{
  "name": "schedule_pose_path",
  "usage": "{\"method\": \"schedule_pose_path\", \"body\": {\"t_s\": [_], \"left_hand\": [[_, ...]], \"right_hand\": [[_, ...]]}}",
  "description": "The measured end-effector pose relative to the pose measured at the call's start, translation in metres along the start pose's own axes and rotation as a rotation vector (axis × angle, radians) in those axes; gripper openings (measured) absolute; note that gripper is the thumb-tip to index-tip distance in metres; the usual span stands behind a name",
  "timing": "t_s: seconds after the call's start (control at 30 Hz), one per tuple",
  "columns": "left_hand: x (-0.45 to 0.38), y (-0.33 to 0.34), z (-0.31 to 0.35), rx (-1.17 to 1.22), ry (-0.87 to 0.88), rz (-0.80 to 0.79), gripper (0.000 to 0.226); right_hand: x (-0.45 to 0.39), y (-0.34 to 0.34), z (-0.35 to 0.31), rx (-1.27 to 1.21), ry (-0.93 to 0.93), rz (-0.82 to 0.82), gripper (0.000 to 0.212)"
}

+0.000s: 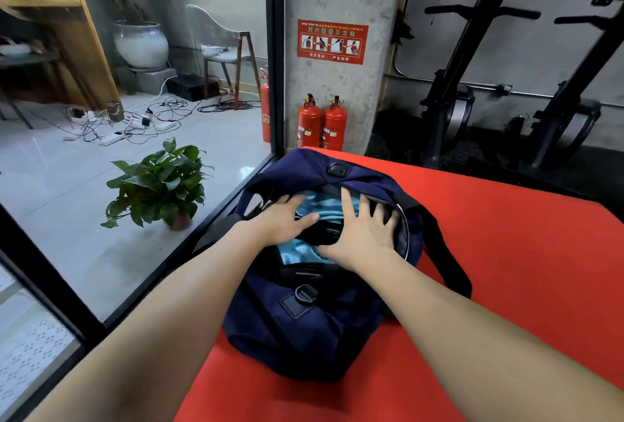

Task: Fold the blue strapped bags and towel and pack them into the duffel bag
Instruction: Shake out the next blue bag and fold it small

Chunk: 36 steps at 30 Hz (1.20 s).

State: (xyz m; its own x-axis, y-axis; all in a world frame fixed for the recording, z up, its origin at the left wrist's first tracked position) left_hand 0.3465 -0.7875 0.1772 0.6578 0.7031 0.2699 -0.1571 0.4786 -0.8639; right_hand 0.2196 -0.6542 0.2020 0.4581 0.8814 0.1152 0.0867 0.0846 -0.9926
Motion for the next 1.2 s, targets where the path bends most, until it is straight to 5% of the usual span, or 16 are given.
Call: {"method": "schedule_pose_path", "body": {"t_s": [0.17, 0.33, 0.63, 0.9, 1.2], "left_hand": [[-0.004, 0.002, -0.007, -0.01, -0.083, -0.025, 0.095], [0.01, -0.005, -0.006, 0.013, -0.075, 0.053, 0.085], [0.089, -0.019, 0.043, -0.14, -0.05, 0.102, 0.068], [0.161, 0.008, 0.186, -0.233, 0.164, 0.089, 0.065], [0.226, 0.125, 0.402, -0.312, 0.477, -0.007, 0.075]], "right_hand": [[-0.001, 0.014, 0.008, -0.041, 0.016, -0.152, 0.116], [0.008, 0.006, 0.008, -0.067, -0.025, -0.144, 0.107], [0.083, -0.047, 0.039, -0.435, -0.259, -0.062, 0.053], [0.194, -0.072, 0.17, -0.459, -0.114, 0.045, 0.053], [0.343, -0.062, 0.36, -0.455, 0.136, 0.12, 0.047]]}}
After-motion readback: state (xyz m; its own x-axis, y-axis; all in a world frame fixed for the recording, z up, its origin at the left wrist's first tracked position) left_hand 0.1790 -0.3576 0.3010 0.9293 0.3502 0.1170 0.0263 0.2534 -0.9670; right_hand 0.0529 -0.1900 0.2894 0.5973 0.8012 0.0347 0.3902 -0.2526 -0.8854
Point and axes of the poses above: each hand's wrist, its own x-axis away from the middle knuckle, its own y-axis out of the palm, z = x × y, the point moved 3 cm from there along -x, towards the middle knuckle, and after that the axes turned 10 degrees about -z, right-handed, at the moved point
